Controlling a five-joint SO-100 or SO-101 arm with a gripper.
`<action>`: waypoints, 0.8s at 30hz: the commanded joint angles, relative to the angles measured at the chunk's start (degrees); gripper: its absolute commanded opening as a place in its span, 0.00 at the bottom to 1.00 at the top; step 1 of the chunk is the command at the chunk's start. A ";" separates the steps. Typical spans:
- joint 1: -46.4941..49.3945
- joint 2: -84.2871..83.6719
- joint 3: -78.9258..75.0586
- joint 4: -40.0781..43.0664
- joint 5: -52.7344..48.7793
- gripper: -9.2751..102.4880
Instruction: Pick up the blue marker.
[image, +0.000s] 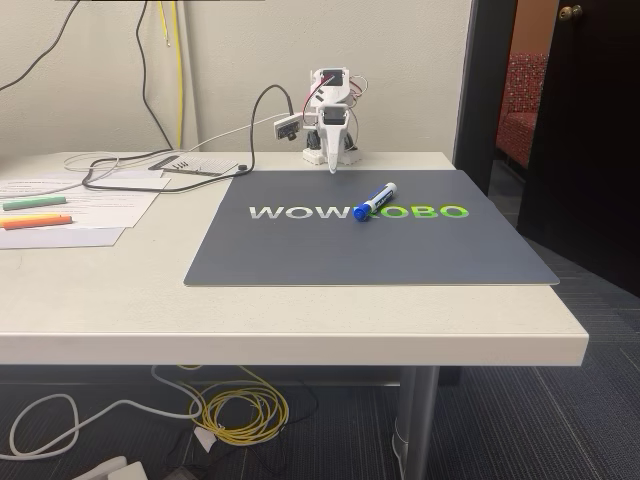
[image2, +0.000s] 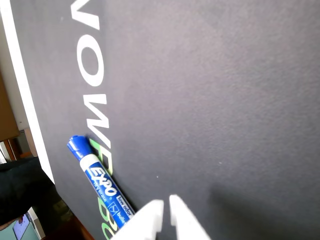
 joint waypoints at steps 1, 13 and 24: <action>-0.18 3.43 0.09 0.18 0.26 0.08; 0.62 3.43 -0.79 -2.72 -0.79 0.08; 1.41 3.34 -5.54 -4.83 -11.78 0.08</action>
